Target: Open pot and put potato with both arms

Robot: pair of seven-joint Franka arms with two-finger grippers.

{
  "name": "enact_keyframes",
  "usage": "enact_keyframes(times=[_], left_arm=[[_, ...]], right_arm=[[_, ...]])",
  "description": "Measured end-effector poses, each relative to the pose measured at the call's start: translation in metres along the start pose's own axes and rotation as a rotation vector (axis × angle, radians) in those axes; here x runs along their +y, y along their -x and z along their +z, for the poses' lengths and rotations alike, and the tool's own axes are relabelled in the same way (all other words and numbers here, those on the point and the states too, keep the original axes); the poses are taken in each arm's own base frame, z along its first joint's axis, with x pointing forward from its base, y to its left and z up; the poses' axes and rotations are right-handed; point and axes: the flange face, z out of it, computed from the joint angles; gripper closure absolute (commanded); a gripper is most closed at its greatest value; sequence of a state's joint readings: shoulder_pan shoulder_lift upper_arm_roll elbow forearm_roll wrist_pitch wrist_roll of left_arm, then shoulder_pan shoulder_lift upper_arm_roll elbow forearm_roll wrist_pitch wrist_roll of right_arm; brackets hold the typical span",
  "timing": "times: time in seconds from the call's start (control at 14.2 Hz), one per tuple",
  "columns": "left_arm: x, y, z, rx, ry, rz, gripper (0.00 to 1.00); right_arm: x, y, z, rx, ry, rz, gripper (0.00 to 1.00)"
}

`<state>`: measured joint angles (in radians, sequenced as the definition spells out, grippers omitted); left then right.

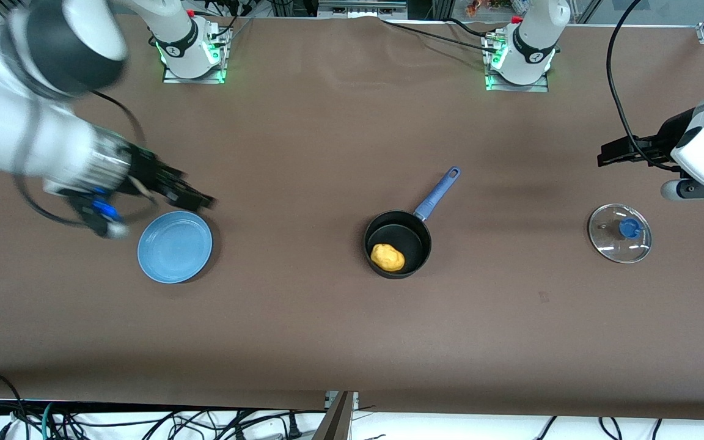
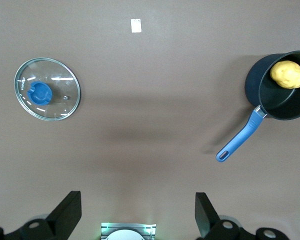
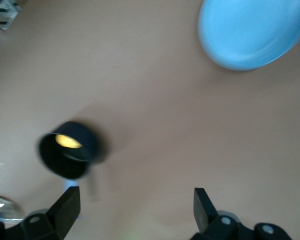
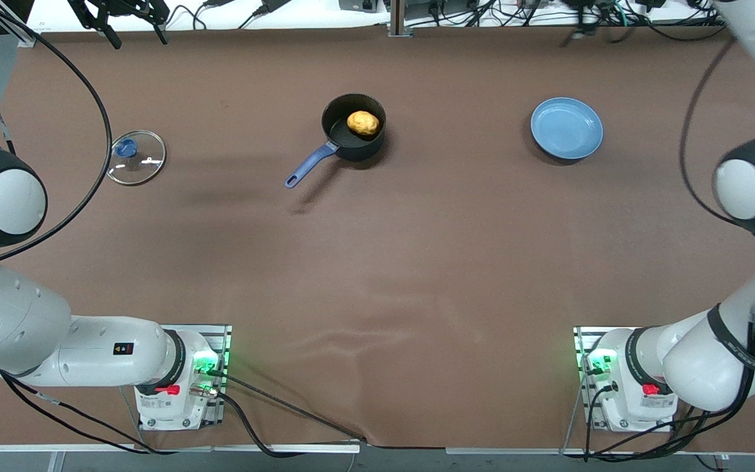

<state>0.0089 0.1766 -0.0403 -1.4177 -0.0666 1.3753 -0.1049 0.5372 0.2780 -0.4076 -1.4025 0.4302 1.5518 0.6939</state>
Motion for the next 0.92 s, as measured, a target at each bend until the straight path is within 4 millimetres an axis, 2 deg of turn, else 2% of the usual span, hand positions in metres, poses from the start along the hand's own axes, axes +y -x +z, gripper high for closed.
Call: enact_keyframes(times=[0.14, 0.28, 0.42, 0.56, 0.71, 0.92], left_arm=[[0.0, 0.0, 0.0, 0.0, 0.0, 0.0, 0.0], [0.0, 0.0, 0.0, 0.001, 0.0, 0.0, 0.0], [0.0, 0.0, -0.001, 0.001, 0.0, 0.0, 0.0], [0.0, 0.0, -0.001, 0.002, 0.0, 0.0, 0.0], [0.0, 0.0, -0.001, 0.002, 0.0, 0.0, 0.0], [0.0, 0.0, -0.001, 0.002, 0.0, 0.0, 0.0]], right_arm=[[0.053, 0.002, -0.024, 0.043, 0.076, -0.126, 0.0], [0.101, 0.01, -0.039, 0.08, 0.158, -0.248, 0.0], [0.133, 0.019, -0.055, 0.107, 0.21, -0.392, 0.0], [0.146, 0.024, -0.067, 0.136, 0.257, -0.496, 0.0], [0.147, 0.023, -0.071, 0.157, 0.313, -0.59, 0.0], [0.144, 0.02, -0.076, 0.177, 0.332, -0.637, 0.0]])
